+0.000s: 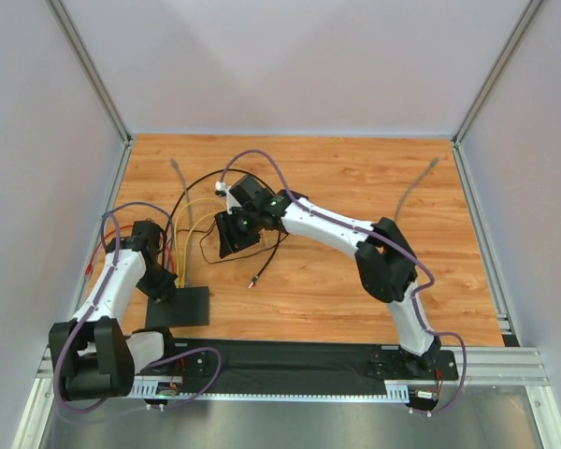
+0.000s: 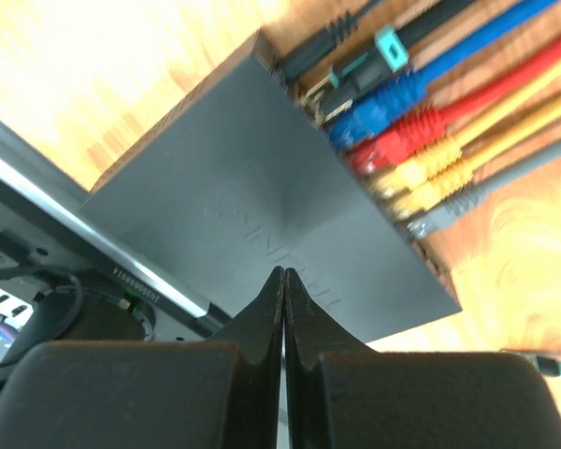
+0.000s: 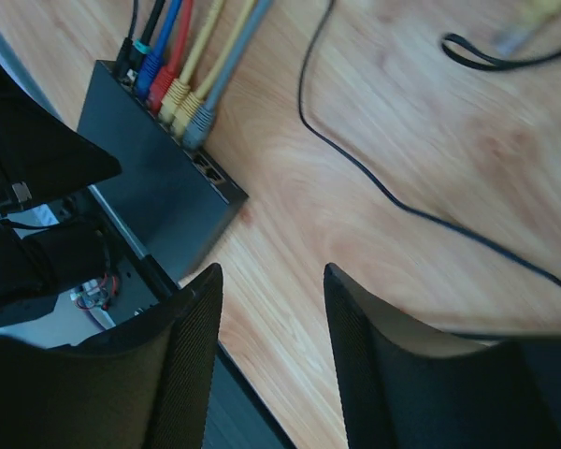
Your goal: Pull the plug from the switch port
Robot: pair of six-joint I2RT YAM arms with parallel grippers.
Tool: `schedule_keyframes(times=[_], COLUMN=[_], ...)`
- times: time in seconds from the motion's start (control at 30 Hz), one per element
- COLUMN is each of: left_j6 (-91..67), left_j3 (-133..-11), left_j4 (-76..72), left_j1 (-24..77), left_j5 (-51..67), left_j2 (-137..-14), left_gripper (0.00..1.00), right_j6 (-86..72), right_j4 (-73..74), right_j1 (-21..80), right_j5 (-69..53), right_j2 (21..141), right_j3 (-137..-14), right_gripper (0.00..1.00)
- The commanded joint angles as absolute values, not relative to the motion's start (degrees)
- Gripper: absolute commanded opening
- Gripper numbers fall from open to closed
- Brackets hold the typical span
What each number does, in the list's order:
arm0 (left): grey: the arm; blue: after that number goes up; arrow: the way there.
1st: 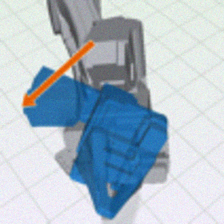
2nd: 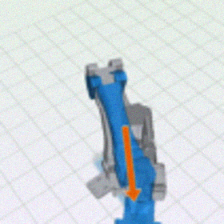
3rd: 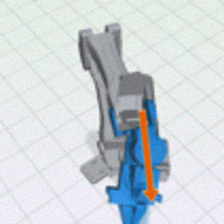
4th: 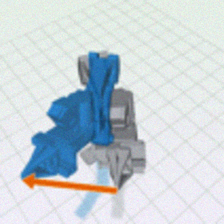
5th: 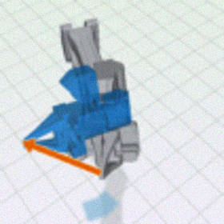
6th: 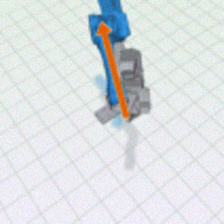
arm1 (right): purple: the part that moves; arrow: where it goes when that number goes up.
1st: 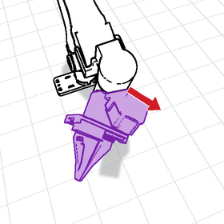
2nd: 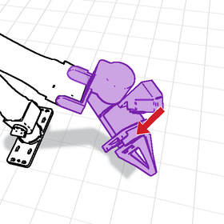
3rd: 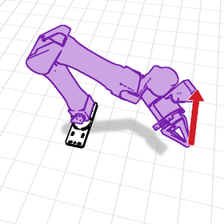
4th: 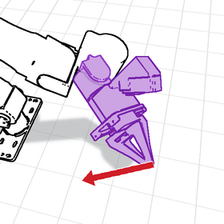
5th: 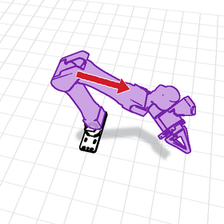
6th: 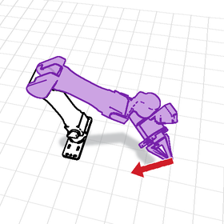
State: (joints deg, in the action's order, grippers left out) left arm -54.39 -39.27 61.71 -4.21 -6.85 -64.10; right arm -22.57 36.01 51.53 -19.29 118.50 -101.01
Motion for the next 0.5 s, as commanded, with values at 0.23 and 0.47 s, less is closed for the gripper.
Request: schedule_keyframes(times=[0.23,0.47], left_j6=[-51.4,-49.9], left_j3=[-38.6,-37.9], left_j4=[56.1,54.9], left_j1=[-7.8,-9.2], left_j5=[-4.7,-3.2], left_j2=[-66.7,-67.9], left_gripper=[0.00,0.00], right_j6=[-37.4,-46.3], right_j4=[18.5,12.6], right_j1=[52.5,52.7], right_j5=[-41.0,-44.7], right_j2=[135.9,142.0], right_j3=[-113.4,-114.1], right_gripper=[0.41,0.13])
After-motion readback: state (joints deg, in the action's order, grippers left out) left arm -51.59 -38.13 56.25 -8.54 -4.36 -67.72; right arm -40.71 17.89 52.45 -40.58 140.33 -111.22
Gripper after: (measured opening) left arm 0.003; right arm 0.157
